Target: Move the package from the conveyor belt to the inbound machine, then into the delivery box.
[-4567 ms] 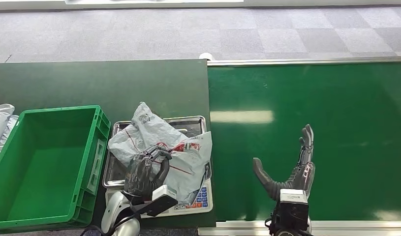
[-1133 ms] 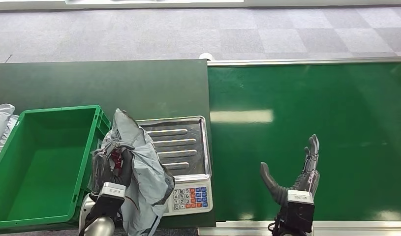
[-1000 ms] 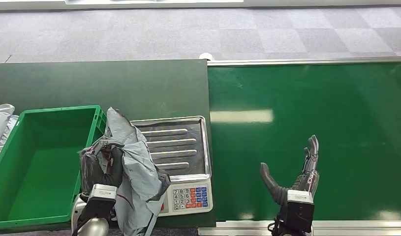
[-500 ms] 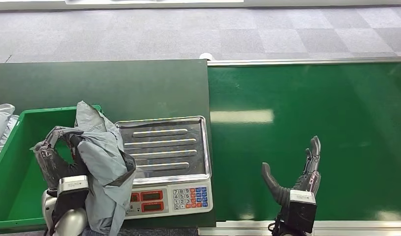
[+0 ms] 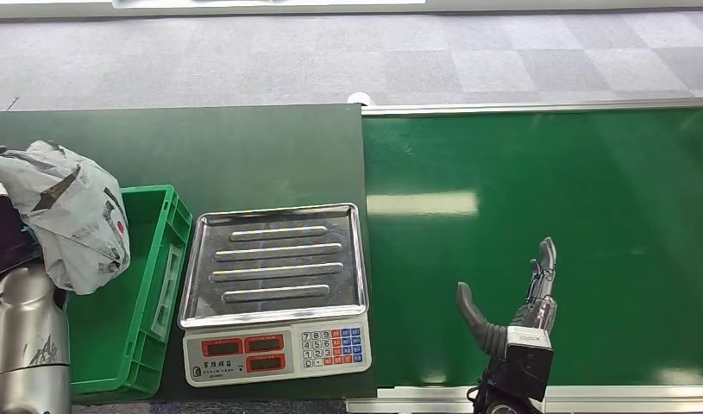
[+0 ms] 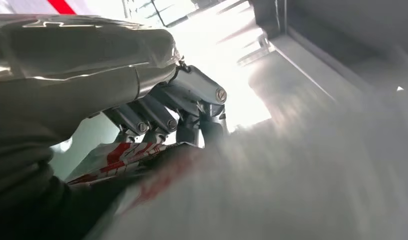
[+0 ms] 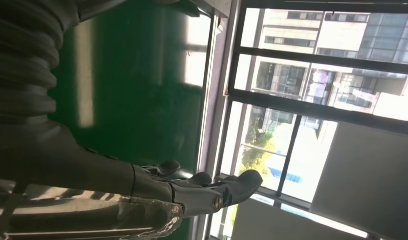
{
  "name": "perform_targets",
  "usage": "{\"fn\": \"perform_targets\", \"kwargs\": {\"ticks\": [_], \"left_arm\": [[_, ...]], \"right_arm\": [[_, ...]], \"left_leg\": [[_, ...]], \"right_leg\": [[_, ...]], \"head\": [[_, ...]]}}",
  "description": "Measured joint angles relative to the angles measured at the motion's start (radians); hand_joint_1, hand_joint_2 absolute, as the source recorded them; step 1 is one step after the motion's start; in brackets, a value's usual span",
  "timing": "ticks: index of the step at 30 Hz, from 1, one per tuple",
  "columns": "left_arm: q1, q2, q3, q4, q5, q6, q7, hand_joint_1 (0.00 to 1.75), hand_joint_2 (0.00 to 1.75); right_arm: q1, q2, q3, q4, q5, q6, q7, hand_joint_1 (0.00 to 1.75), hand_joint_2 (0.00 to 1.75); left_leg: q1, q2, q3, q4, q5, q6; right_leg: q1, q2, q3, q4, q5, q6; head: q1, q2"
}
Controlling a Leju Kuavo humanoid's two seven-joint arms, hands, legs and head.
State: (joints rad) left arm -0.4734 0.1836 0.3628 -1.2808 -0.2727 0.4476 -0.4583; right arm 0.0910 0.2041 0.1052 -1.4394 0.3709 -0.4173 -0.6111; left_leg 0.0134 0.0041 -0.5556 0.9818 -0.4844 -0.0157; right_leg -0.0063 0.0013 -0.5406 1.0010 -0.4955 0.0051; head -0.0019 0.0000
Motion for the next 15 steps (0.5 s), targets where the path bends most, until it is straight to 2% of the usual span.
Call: {"fn": "perform_targets", "kwargs": {"ticks": [4, 7, 11, 15], "left_arm": [[-0.061, 0.061, 0.064, 0.107, -0.003, 0.012, 0.015, 1.75, 1.75], [-0.08, 0.088, 0.105, 0.187, 0.017, 0.01, -0.013, 1.75, 1.75], [-0.056, 0.091, 0.143, 0.225, 0.045, -0.021, -0.045, 1.75, 1.75], [0.012, 0.067, 0.154, 0.177, 0.052, -0.08, -0.046, 1.75, 1.75]], "right_arm": [[-0.014, 0.0, 0.0, 0.018, 0.0, 0.008, 0.0, 0.0, 1.75], [-0.02, 0.0, -0.001, 0.028, 0.002, 0.012, 0.003, 0.0, 1.75], [-0.022, 0.002, -0.004, 0.033, 0.007, 0.017, 0.006, 0.0, 1.75], [-0.022, 0.003, -0.008, 0.037, 0.009, 0.017, 0.006, 0.0, 1.75]], "left_leg": [[0.0, 0.0, 0.0, 0.0, 0.0, 0.0], [0.0, 0.0, -0.001, 0.0, 0.0, 0.0], [-0.001, 0.0, -0.001, 0.0, 0.0, 0.0], [-0.001, 0.001, -0.002, 0.0, 0.0, 0.0]], "right_leg": [[0.0, 0.0, -0.001, 0.0, 0.0, 0.0], [0.0, 0.0, -0.001, 0.0, 0.0, 0.0], [0.0, 0.0, -0.001, 0.0, 0.0, 0.0], [-0.001, 0.0, -0.002, 0.0, 0.0, 0.0]], "head": [[0.0, 0.0], [0.0, 0.0], [0.0, 0.0], [0.0, 0.0]]}}
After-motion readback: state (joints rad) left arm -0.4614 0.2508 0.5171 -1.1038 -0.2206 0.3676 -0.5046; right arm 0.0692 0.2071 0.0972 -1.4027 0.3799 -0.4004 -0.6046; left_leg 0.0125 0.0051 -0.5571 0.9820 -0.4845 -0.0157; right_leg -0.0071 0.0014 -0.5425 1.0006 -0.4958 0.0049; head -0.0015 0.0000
